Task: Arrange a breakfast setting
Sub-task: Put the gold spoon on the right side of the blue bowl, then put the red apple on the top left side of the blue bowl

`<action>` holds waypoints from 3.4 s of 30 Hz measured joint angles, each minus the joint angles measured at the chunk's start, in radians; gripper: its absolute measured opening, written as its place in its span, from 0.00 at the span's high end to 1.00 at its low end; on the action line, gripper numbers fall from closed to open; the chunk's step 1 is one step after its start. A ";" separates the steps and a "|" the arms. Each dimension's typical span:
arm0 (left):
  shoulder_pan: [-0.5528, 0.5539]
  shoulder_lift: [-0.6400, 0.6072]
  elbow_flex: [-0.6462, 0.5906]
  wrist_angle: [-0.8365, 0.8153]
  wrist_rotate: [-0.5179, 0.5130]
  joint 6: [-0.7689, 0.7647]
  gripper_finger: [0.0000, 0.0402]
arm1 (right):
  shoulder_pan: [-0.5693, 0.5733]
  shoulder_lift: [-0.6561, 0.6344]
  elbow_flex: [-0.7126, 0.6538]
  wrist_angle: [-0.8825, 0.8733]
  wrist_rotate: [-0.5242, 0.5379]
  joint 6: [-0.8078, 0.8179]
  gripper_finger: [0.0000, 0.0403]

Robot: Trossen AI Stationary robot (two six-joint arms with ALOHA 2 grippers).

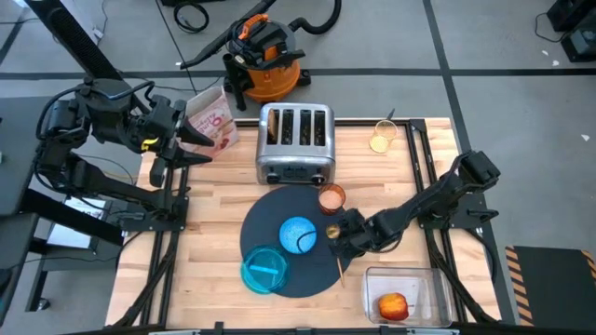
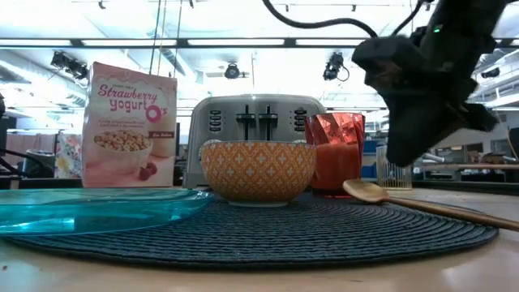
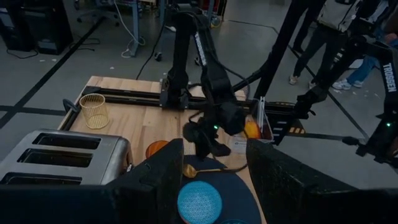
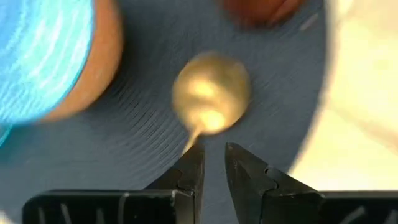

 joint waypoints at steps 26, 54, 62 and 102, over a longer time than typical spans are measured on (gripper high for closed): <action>0.000 0.000 0.000 -0.012 0.000 0.001 0.54 | -0.029 0.314 0.313 -0.274 -0.103 0.212 0.83; 0.000 0.000 0.000 -0.021 0.001 0.013 0.54 | -0.094 0.307 0.311 -0.266 -0.087 0.429 0.93; 0.000 0.000 0.000 -0.021 0.001 0.011 0.54 | -0.104 0.307 0.311 -0.262 -0.080 0.420 0.90; -0.228 0.000 0.000 0.008 -0.050 -0.028 0.54 | 0.053 -0.106 0.312 -0.288 -0.151 0.324 0.78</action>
